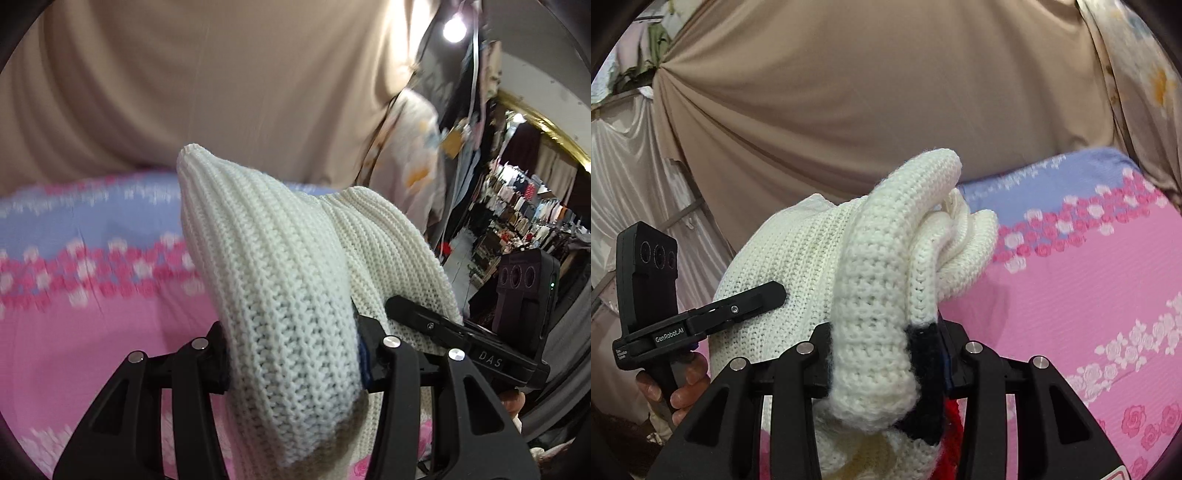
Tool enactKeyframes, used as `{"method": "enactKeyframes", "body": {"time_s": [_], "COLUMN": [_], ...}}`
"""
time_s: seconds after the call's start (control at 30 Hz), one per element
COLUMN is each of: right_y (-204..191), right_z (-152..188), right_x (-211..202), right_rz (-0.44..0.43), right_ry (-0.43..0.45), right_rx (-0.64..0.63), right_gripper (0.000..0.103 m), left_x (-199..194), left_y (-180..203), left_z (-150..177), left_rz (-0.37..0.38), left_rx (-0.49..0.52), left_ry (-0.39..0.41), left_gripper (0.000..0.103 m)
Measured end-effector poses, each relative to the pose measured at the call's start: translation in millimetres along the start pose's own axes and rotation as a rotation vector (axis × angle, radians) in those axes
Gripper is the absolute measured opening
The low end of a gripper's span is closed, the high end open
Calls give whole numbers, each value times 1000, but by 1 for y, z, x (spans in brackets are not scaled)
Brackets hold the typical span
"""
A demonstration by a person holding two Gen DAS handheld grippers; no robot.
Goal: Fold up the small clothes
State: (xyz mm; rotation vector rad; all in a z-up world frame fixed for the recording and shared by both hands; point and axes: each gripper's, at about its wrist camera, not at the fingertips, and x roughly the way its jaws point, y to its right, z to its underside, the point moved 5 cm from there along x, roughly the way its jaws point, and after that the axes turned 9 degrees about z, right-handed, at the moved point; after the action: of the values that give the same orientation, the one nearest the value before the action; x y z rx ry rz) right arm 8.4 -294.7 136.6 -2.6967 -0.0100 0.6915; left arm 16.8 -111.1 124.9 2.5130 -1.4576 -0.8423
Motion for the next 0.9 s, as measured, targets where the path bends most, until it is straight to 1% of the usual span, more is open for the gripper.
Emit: {"method": "enactKeyframes", "body": {"time_s": [0.07, 0.17, 0.27, 0.33, 0.4, 0.43, 0.47, 0.53, 0.57, 0.6, 0.63, 0.67, 0.7, 0.73, 0.77, 0.8, 0.83, 0.87, 0.9], "right_y": [-19, -52, -86, -103, -117, -121, -123, -121, -116, -108, -97, -82, -66, -48, -33, -26, -23, -20, -21], "right_z": [-18, -46, -72, -86, -100, -104, -107, -102, -92, -80, -64, -42, -21, -1, 16, 26, 29, 26, 20], "right_x": [-16, -31, -31, -24, -7, 7, 28, 74, 108, 138, 169, 203, 227, 243, 250, 248, 242, 237, 234], "right_rz": [-35, -92, -150, -185, -213, -224, -234, -207, -179, -152, -114, -58, 0, 58, 63, 3, -35, -25, -7], "right_ry": [94, 213, 300, 328, 323, 308, 270, 197, 133, 69, 2, -83, -156, -221, -262, -266, -258, -237, -215], "right_rx": [-39, -103, -150, -160, -154, -141, -128, -106, -91, -74, -52, -25, 5, 41, 97, 142, 169, 170, 154], "right_gripper": [39, 39, 40, 40, 43, 44, 46, 53, 55, 55, 55, 55, 54, 52, 52, 54, 54, 56, 60], "left_x": [-27, -66, -98, -112, -115, -112, -107, -81, -64, -48, -21, 0, 13, 22, 24, 19, 13, 9, 7], "left_y": [6, 6, -3, -16, -34, -48, -63, -108, -135, -159, -192, -222, -245, -267, -278, -286, -291, -294, -299], "left_z": [-18, -45, -67, -81, -90, -94, -96, -93, -86, -77, -60, -41, -24, -3, 10, 19, 24, 25, 23], "left_rz": [7, -3, -33, -68, -111, -138, -158, -213, -234, -247, -264, -316, -373, -405, -395, -373, -346, -317, -282], "left_rx": [44, 101, 151, 170, 169, 156, 140, 76, 34, -8, -64, -113, -151, -198, -233, -269, -302, -330, -366], "left_ry": [79, 195, 302, 350, 360, 350, 334, 282, 244, 203, 122, 49, -3, -59, -76, -63, -42, -33, -23], "left_gripper": [47, 47, 47, 48, 50, 52, 53, 66, 69, 77, 81, 81, 80, 79, 79, 79, 81, 82, 86]}}
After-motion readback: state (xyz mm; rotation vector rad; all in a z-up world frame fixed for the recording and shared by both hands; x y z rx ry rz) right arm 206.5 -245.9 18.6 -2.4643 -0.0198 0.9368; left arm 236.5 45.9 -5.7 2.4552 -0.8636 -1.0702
